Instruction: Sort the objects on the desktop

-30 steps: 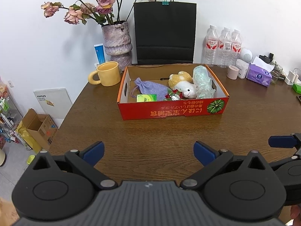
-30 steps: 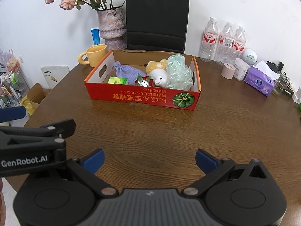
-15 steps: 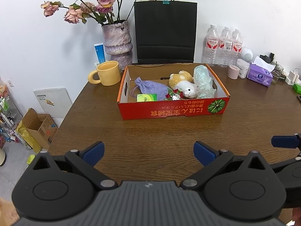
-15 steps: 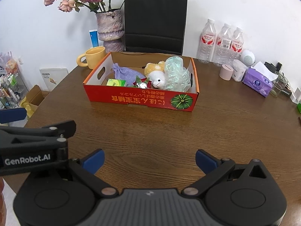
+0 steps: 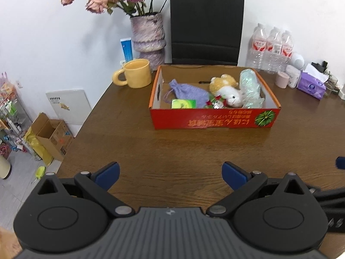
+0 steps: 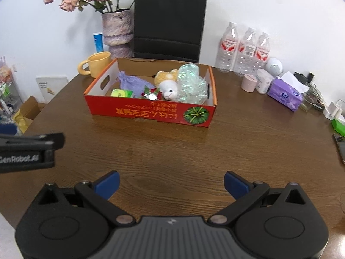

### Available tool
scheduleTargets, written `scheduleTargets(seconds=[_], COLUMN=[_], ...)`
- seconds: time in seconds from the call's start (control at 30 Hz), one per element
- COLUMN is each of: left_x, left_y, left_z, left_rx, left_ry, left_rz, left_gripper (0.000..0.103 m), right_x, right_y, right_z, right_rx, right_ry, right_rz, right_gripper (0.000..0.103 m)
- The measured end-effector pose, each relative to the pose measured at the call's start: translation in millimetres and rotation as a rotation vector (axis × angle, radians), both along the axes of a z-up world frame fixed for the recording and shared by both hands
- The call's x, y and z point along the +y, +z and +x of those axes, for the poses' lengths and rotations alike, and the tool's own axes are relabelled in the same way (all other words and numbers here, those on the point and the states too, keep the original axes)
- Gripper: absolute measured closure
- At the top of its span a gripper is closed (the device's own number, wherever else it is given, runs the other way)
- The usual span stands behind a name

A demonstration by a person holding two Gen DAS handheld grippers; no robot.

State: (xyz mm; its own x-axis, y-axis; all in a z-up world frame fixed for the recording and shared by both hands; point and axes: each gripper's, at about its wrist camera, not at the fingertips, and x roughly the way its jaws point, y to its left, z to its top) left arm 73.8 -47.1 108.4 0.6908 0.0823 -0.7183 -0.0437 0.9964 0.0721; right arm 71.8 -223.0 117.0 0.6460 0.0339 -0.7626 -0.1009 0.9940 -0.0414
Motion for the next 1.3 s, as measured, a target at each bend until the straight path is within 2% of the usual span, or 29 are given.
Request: scheduleTargets(seconds=[1.3], left_x=[0.1], left_y=[-7.6], left_z=[-2.2], left_rx=[0.024], left_ry=[-0.014], left_rz=[-0.001], left_gripper=[0.000], right_x=[1.9], right_y=[-0.9], right_z=[2.8], right_rx=[-0.001], right_ry=[-0.003], right_rz=[0.035], right_gripper=[0.000])
